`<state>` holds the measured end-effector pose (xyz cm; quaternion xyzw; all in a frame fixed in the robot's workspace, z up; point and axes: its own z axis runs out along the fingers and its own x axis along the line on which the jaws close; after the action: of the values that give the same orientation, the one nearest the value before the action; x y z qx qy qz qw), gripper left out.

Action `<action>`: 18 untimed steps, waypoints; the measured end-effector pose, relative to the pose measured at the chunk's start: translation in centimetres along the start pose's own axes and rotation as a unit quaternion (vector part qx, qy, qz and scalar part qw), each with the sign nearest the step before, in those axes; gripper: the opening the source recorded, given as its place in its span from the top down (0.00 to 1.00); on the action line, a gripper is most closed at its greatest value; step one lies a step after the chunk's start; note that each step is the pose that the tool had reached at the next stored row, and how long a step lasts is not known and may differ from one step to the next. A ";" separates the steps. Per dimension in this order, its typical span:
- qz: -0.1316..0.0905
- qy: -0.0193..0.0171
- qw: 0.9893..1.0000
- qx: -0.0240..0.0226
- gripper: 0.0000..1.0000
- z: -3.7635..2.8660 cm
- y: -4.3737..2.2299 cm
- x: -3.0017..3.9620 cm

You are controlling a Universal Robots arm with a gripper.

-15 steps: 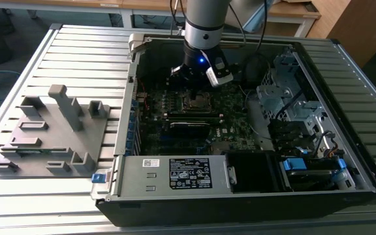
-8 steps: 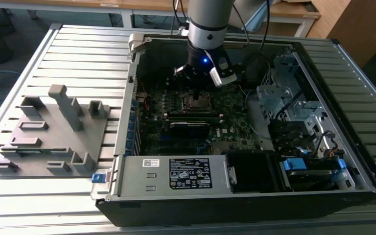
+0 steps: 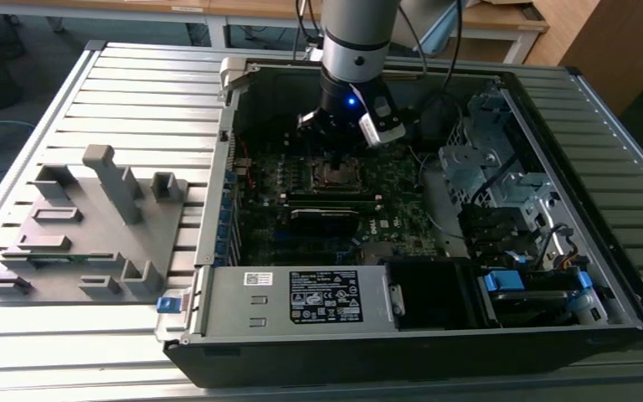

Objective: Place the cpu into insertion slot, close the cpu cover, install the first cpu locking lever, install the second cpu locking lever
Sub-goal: 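Close the cpu cover, then install the first cpu locking lever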

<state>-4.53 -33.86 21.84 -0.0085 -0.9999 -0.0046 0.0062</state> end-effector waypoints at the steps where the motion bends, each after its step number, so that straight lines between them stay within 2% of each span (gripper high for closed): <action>1: 0.000 0.000 1.000 0.000 0.90 -0.10 0.00 0.00; 18: 0.000 0.000 1.000 -0.001 0.90 -0.20 0.00 -0.15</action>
<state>-4.38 -33.87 22.04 -0.0085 -0.9999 -0.0053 0.0058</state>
